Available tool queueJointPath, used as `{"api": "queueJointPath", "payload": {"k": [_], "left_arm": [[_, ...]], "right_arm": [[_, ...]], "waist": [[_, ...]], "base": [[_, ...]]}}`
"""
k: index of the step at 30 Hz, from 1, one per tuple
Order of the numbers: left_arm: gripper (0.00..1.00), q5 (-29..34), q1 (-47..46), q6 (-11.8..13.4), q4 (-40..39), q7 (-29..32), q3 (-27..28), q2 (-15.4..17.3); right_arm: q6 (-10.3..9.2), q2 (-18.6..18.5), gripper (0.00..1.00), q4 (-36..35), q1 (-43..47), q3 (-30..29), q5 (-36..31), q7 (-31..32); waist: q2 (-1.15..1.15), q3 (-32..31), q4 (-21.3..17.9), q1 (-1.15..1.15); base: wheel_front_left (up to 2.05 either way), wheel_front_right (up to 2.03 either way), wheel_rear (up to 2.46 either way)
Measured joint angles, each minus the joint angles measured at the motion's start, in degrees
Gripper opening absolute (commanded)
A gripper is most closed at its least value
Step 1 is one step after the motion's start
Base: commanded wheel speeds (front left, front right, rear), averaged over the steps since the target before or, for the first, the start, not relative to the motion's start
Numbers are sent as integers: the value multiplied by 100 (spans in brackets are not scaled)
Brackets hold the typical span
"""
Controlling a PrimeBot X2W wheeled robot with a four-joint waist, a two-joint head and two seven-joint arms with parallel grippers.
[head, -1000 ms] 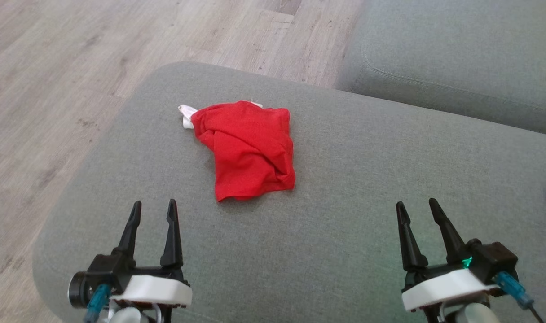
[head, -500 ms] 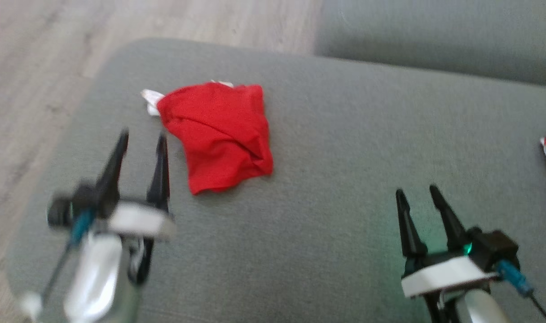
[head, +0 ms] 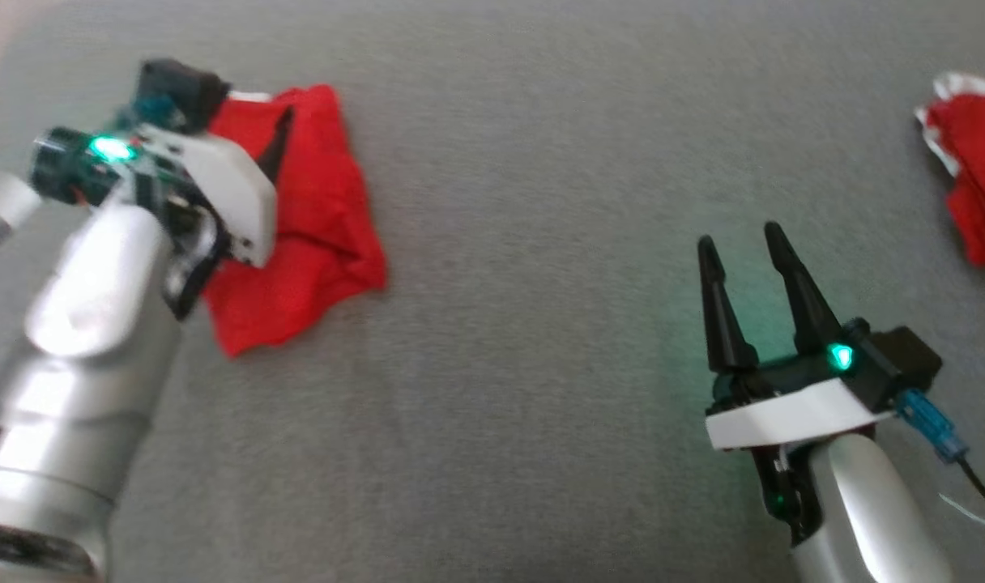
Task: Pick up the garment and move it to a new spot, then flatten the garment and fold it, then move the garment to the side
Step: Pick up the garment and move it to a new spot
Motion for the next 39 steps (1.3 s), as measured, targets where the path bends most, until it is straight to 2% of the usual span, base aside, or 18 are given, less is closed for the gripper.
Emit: {"api": "queueJointPath", "payload": {"k": [6,15,22,23,24,25,30,39], "left_arm": [[100,-697,-582,0,560,403,-634,510],[100,-1302,-1015,0,1243,798,-1209,755],[100,-1717,-1298,0,1635,1336,-1416,861],[67,-1820,-1327,0,1640,1456,-1447,872],[12,-1896,-1356,1,1634,1528,-1506,891],[0,-1925,-1380,0,1622,1551,-1562,914],[0,-2014,-1349,1,1564,1110,-1724,971],[0,-1992,-1520,1,1126,-680,-2087,810]], "right_arm": [[0,-1,100,-74,-179,177,129,0],[0,-2,100,-149,-253,334,187,0],[0,-2,100,-214,-294,333,237,0],[0,-2,100,-215,-294,333,237,0],[0,-2,100,-219,-294,331,237,0],[0,-2,100,-221,-294,327,237,0],[0,-2,100,-227,-293,303,237,0],[0,-2,100,-129,-292,318,237,0]], "waist": [[0,372,-520,0],[0,743,-1112,-1],[0,872,-1345,-2],[0,877,-1360,-2],[0,879,-1369,-2],[0,878,-1374,-3],[0,853,-1353,-2],[0,592,-1270,-2]], "base": [[0,0,0],[0,0,0],[0,0,0],[0,0,0],[0,0,0],[0,0,0],[0,0,0],[0,0,0]]}}
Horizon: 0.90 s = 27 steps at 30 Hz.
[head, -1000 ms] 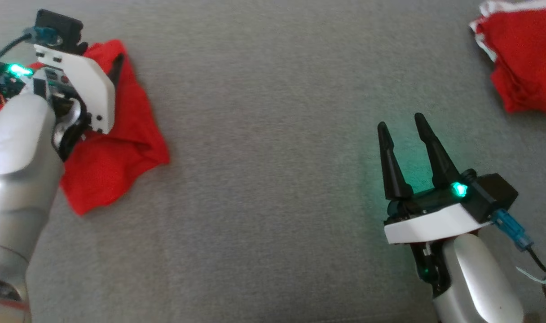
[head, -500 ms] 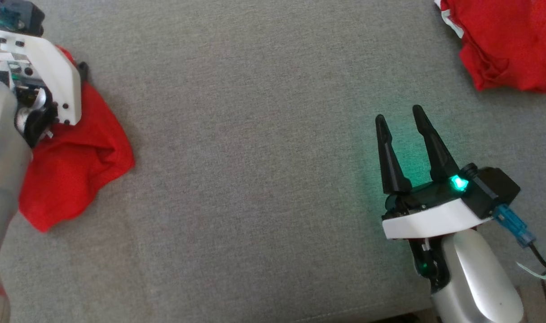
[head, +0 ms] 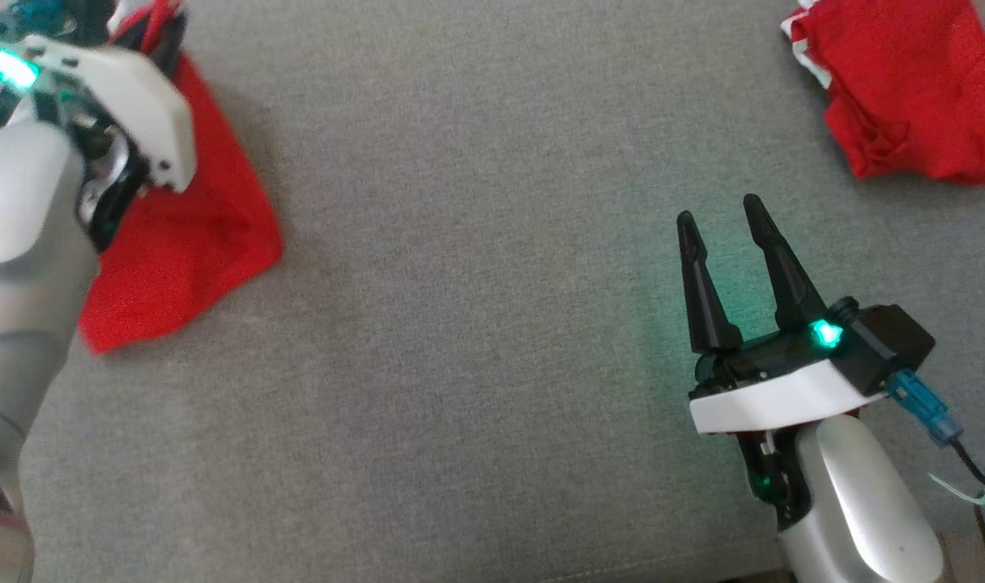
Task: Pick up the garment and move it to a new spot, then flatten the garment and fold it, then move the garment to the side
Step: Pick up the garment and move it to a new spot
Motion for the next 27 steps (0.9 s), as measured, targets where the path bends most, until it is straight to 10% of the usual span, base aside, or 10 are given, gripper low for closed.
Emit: {"api": "queueJointPath", "payload": {"k": [27], "left_arm": [[0,-272,-927,-1,-879,-1753,-1566,-144]], "right_arm": [[0,0,100,9,75,214,399,0]], "waist": [[0,-355,-583,0]], "base": [[0,0,0]]}}
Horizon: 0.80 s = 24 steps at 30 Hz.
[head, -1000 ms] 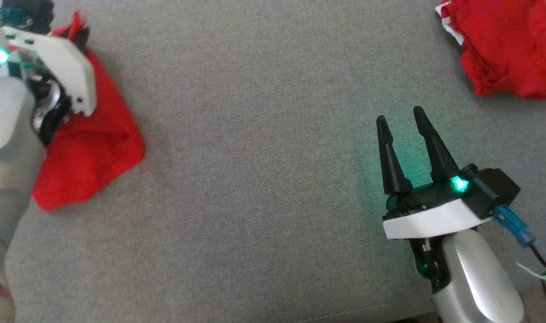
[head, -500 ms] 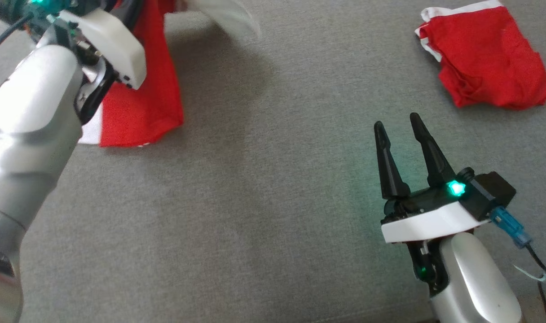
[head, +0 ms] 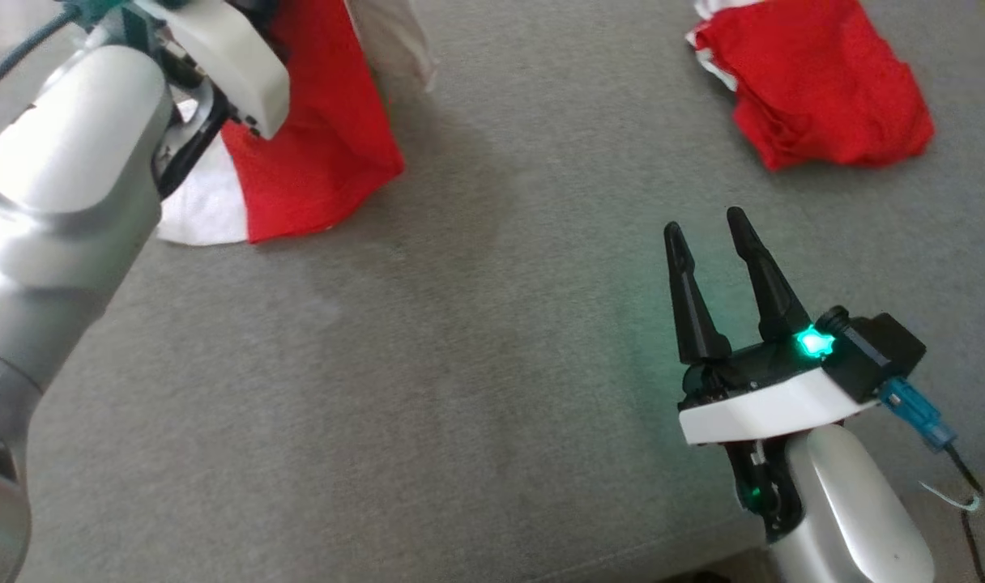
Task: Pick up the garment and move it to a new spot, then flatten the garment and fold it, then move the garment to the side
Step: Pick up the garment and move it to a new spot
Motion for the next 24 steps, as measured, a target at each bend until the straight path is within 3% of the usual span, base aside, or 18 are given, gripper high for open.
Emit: {"api": "queueJointPath", "payload": {"k": [6,7,8,16,24], "left_arm": [[0,-89,-87,0,37,-1,-201,-89],[32,-102,-122,0,69,-9,-218,-130],[100,-113,-157,0,105,-47,-226,-178],[100,-193,-292,0,398,-286,-281,-476],[100,-350,-150,18,710,-541,-124,-420]], "right_arm": [[0,0,100,-33,-1,73,97,0],[0,0,100,-38,-2,75,112,0],[0,0,100,-51,-1,75,114,0],[0,0,100,-64,-1,13,155,0],[0,0,100,-53,19,-196,-62,0]], "waist": [[0,78,-266,0],[0,91,-315,0],[0,102,-357,0],[0,104,-419,0],[0,-86,39,0]], "base": [[0,0,0],[0,0,0],[0,0,0],[0,0,0],[0,0,0]]}}
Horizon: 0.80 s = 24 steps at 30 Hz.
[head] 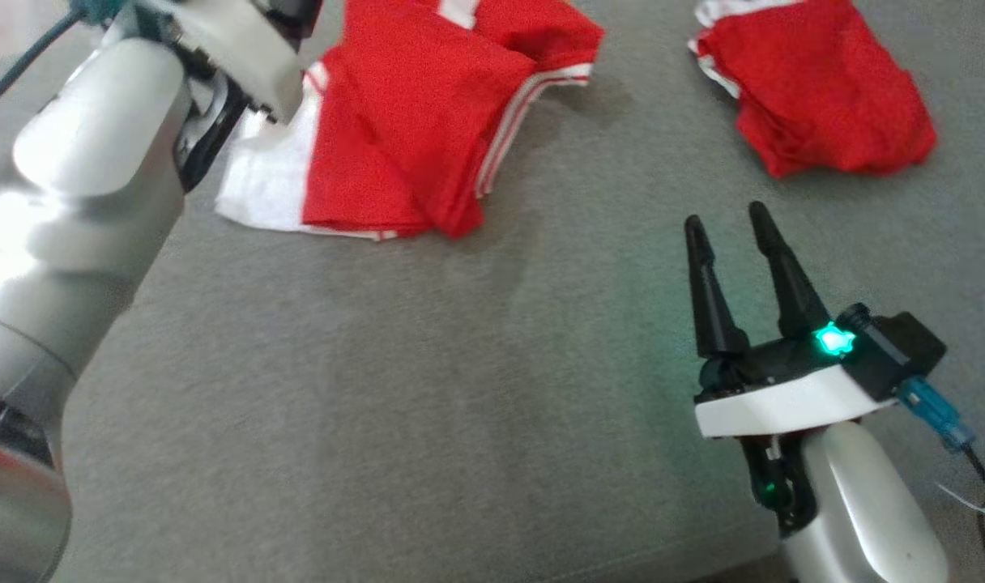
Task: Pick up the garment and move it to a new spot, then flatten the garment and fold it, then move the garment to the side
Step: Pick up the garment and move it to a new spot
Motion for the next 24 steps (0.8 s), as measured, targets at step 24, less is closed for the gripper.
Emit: {"api": "queueJointPath", "payload": {"k": [24], "left_arm": [[100,936,5553,1905,-3363,-41,2988,40]], "right_arm": [[0,7,100,276,743,-804,-501,-1]], "waist": [[0,-1062,1798,-1]], "base": [[0,0,0]]}}
